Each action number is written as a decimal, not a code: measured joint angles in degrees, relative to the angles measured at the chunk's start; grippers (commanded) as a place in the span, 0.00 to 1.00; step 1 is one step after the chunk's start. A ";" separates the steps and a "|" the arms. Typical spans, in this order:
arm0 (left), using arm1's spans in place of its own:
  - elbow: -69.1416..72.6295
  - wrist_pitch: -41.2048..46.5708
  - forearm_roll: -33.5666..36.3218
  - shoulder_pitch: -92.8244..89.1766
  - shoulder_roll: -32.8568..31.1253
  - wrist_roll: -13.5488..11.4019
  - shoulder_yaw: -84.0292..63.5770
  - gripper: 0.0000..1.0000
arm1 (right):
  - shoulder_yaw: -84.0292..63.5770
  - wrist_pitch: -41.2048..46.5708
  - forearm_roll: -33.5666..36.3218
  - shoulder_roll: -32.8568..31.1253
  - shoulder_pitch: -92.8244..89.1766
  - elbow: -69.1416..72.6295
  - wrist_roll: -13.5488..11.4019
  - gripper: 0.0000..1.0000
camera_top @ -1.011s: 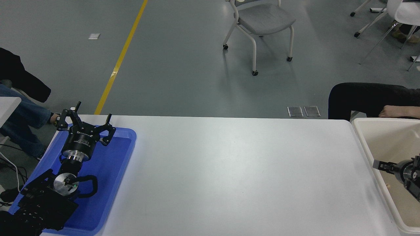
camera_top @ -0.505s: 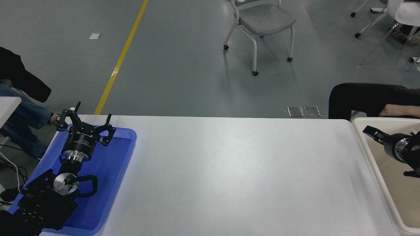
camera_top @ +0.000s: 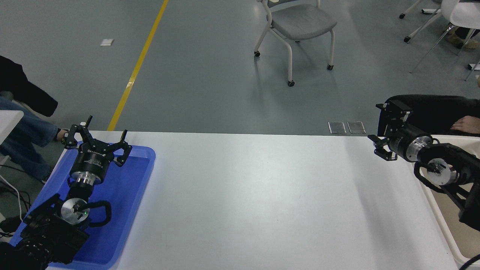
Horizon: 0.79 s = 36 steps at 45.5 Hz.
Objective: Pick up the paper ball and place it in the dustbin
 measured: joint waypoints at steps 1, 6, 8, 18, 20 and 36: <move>0.00 0.00 0.00 0.00 0.00 0.00 0.00 1.00 | 0.29 0.26 0.96 0.44 -0.17 -0.03 0.00 1.00; 0.00 0.00 0.00 0.00 0.00 0.00 0.00 1.00 | 1.74 2.67 5.70 2.86 -1.39 -0.45 0.08 1.00; -0.01 0.00 0.00 0.00 -0.01 0.00 0.00 1.00 | 2.15 3.64 6.93 3.51 -1.83 -0.55 0.08 1.00; -0.03 0.00 0.00 0.00 -0.01 0.03 0.01 1.00 | 4.84 9.24 14.08 5.86 -4.02 -1.88 0.13 1.00; -0.03 0.00 0.00 0.00 -0.01 0.03 0.01 1.00 | 5.20 10.26 15.12 6.15 -4.34 -2.52 0.14 1.00; -0.01 0.00 0.00 0.03 0.01 0.01 0.01 1.00 | 6.75 16.24 18.21 7.05 -7.01 -5.59 0.15 1.00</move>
